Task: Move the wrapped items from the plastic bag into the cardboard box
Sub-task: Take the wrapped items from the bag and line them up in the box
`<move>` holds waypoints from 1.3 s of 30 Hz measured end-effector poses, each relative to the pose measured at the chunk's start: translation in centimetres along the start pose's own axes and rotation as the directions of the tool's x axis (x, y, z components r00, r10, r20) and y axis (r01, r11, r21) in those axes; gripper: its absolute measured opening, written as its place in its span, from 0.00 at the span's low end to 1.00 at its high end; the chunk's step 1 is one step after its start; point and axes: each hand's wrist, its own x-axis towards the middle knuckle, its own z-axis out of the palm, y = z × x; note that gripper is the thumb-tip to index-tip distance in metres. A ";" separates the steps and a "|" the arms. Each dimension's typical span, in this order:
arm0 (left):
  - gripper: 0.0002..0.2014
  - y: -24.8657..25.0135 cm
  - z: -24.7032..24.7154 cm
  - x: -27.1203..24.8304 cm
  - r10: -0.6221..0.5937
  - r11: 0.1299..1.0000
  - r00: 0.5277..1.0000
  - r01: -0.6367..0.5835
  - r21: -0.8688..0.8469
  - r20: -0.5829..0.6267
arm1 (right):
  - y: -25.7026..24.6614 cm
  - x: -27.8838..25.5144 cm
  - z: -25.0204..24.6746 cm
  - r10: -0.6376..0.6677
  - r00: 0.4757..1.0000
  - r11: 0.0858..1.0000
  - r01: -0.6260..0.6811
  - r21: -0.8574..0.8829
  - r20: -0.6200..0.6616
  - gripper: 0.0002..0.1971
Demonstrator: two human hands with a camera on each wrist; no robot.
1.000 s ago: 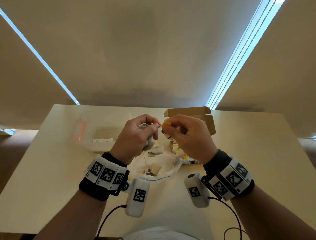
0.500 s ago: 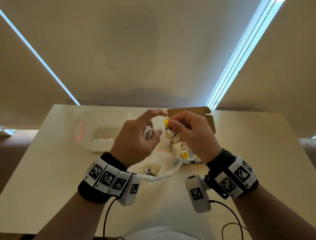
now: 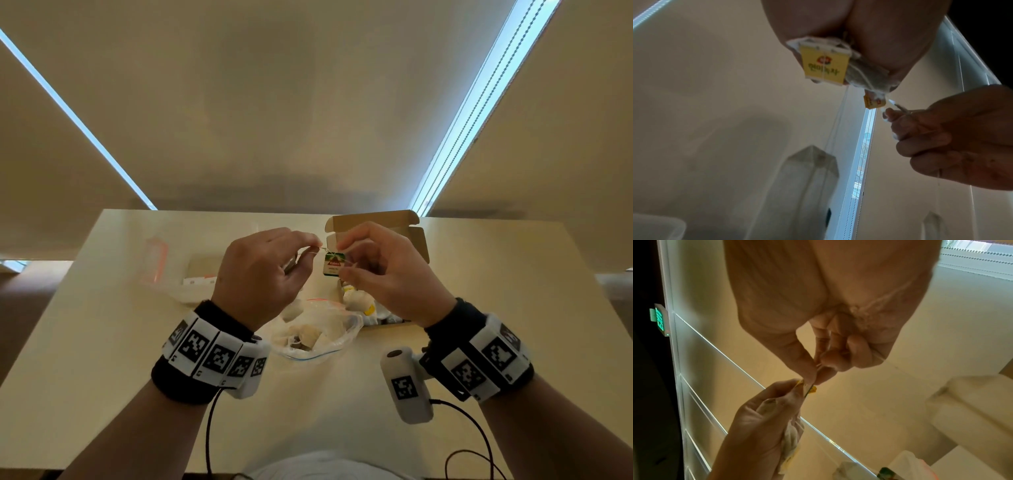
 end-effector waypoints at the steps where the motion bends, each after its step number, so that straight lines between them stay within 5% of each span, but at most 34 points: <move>1: 0.05 0.0 0.0 -0.1 0.002 1.000 1.000 -0.002 0.025 -0.013 | 0.0 0.0 0.1 -0.002 1.000 1.000 0.002 0.008 -0.010 0.12; 12: 0.03 0.5 -0.3 -0.3 -0.048 0.999 0.999 0.048 -0.004 -0.026 | -0.3 0.1 -0.1 -0.005 0.999 0.998 0.008 0.066 -0.054 0.12; 27: 0.04 1.5 0.1 -0.3 -0.025 0.999 0.973 0.017 -0.039 -0.230 | -1.2 -0.4 1.8 -0.116 0.972 0.992 0.124 0.026 -0.202 0.20; 33: 0.05 2.1 -0.1 -0.1 -0.049 0.998 0.965 0.035 -0.059 -0.258 | -2.3 -0.5 2.7 -0.177 0.941 0.972 0.213 0.099 -0.290 0.10; 39: 0.05 2.4 -0.8 0.2 -0.050 0.998 0.953 0.036 -0.052 -0.297 | -2.8 -0.5 2.6 -0.155 0.937 0.975 0.196 0.104 -0.313 0.12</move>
